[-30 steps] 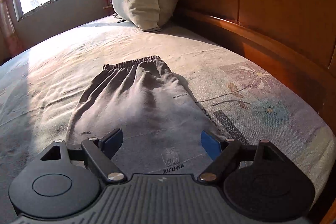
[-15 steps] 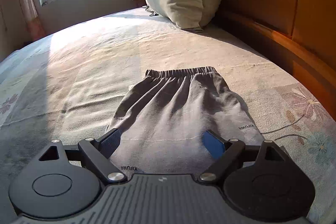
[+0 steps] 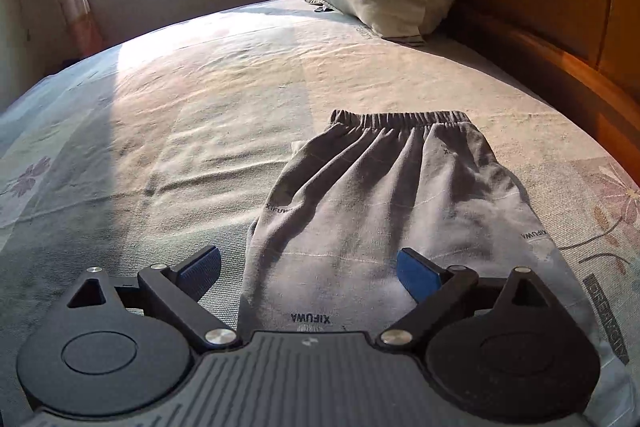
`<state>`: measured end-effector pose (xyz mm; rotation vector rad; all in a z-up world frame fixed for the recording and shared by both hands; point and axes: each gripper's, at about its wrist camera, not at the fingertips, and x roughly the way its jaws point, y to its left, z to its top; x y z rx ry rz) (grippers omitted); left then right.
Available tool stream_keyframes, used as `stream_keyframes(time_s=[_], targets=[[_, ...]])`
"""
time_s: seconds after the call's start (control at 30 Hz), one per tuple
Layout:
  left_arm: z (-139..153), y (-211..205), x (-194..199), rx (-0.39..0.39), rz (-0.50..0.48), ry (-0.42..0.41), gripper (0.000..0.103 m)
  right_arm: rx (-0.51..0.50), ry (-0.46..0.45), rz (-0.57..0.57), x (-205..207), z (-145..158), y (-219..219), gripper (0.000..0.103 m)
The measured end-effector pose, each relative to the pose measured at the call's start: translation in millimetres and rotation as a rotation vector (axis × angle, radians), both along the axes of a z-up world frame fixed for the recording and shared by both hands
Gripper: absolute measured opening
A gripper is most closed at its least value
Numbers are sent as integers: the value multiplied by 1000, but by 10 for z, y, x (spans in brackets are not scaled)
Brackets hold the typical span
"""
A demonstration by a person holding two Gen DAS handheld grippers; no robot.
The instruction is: Fold clothes
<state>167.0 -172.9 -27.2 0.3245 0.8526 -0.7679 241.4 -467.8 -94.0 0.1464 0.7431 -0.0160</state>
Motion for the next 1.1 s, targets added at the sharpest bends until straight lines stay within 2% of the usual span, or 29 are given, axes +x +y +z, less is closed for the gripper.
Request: stream_keyframes(time_s=[0.07,0.23,0.47,0.57,0.8,1.0,1.1], targets=[[6,19,-13,4,1,-3,85,-5,-6,-1,-57,59,51,97],[-47,58,-18,8,21,12,89,87,-71,17,-550,256,122,97],[-123,33,-59,11,24,32,89,180,-15,-10,-1349,22,125,99],[-134,5,-67,19,36,33,89,170,-14,-7,-1538,-38,173,99],[-130,8,-99,-4,48,38,89,166,-28,19,-1684,93,280,99],[-168,47,-88,-9,64,56,89,169,35,90,-1672,9,480,101],[-152,69,-87,-15,78,52,89,210,10,57,-1707,99,397,101]])
